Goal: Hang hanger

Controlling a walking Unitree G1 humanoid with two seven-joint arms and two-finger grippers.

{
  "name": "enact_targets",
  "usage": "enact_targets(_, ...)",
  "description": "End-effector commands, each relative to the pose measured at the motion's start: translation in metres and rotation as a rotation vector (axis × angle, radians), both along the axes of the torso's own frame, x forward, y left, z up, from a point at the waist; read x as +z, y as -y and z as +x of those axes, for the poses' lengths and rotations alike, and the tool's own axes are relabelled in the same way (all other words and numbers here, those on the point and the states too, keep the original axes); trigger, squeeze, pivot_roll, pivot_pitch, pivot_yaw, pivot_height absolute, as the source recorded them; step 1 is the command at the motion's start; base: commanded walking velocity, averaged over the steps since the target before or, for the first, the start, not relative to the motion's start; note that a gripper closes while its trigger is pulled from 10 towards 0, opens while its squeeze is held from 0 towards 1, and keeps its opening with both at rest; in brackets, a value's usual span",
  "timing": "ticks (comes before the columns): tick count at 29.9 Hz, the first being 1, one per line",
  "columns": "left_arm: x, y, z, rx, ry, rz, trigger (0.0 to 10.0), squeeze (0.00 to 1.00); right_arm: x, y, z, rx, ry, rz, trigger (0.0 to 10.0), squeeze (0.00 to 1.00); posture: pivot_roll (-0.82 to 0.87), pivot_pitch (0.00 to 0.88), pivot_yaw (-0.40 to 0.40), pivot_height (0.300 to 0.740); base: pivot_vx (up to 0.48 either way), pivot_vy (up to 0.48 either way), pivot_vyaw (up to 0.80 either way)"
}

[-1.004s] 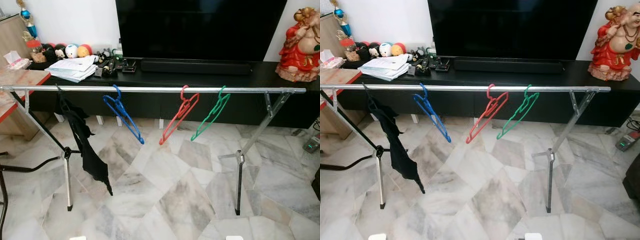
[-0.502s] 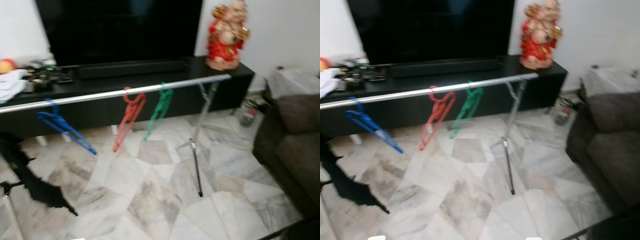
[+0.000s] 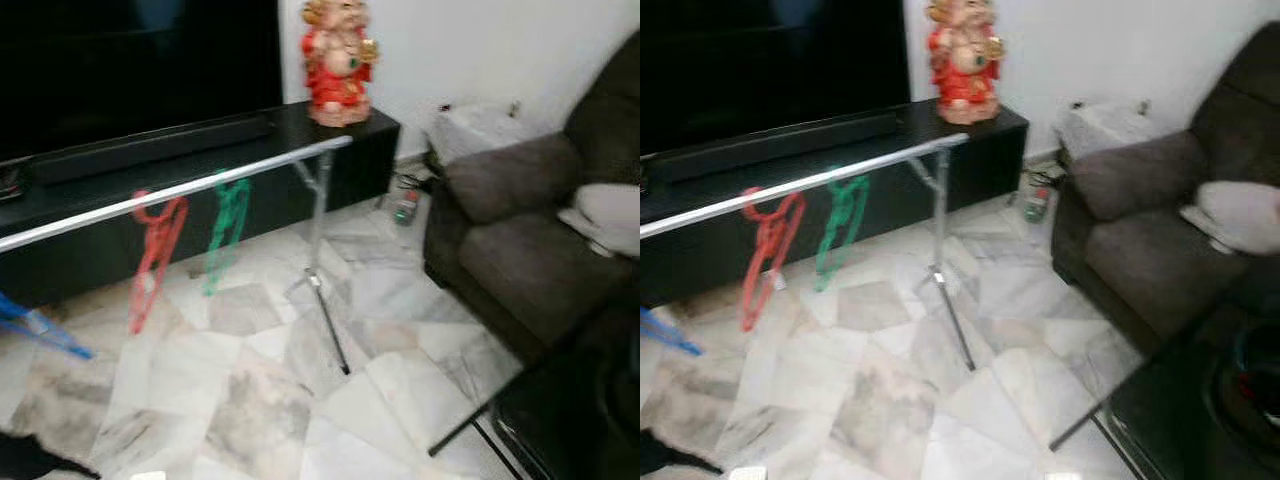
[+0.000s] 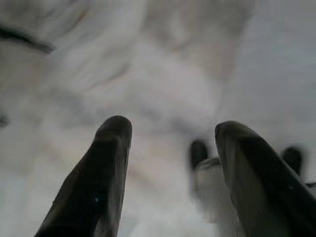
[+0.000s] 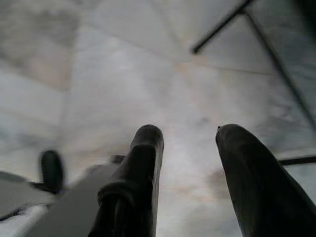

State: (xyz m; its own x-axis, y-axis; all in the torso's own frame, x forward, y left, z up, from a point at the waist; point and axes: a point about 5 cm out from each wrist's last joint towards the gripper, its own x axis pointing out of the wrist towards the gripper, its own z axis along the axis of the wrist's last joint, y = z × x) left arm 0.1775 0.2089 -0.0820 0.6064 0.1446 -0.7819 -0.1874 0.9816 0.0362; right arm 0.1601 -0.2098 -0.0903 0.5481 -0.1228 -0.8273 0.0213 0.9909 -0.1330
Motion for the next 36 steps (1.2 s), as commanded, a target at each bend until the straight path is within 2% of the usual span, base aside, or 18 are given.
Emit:
enact_targets(1,-0.0038,-0.0113,-0.0127,0.005,-0.044,0.026,10.0,0.0,-0.0021,-0.0066,-0.0021,-0.011,-0.007,0.02,10.0,0.0,-0.06,0.054,0.036,0.74,0.0,0.0,-0.77)
enact_targets(4,-0.0036,-0.0115,-0.0122,-0.015,-0.05,0.04,10.0,0.0,-0.002,-0.0067,-0.0019,-0.014,-0.005,0.02,10.0,0.0,-0.06,0.059,0.04,0.74,0.0,0.0,-0.77)
enact_targets(7,-0.0035,-0.0116,-0.0119,-0.015,-0.05,0.039,10.0,0.0,-0.0019,-0.0069,-0.0016,-0.016,-0.003,0.02,10.0,0.0,-0.06,0.06,0.041,0.74,0.0,-0.48,-0.77)
enact_targets(31,-0.0039,-0.0083,-0.0113,-0.028,-0.049,0.029,10.0,0.0,-0.0013,-0.0091,-0.0002,-0.03,0.017,0.028,10.0,0.0,-0.06,0.055,0.058,0.74,0.0,0.0,-0.77)
enact_targets(36,-0.0044,-0.0081,-0.0124,-0.035,-0.052,0.03,10.0,0.0,-0.001,-0.0121,-0.0006,-0.05,0.053,0.047,10.0,0.0,-0.07,0.042,0.073,0.74,0.0,0.0,-0.11)
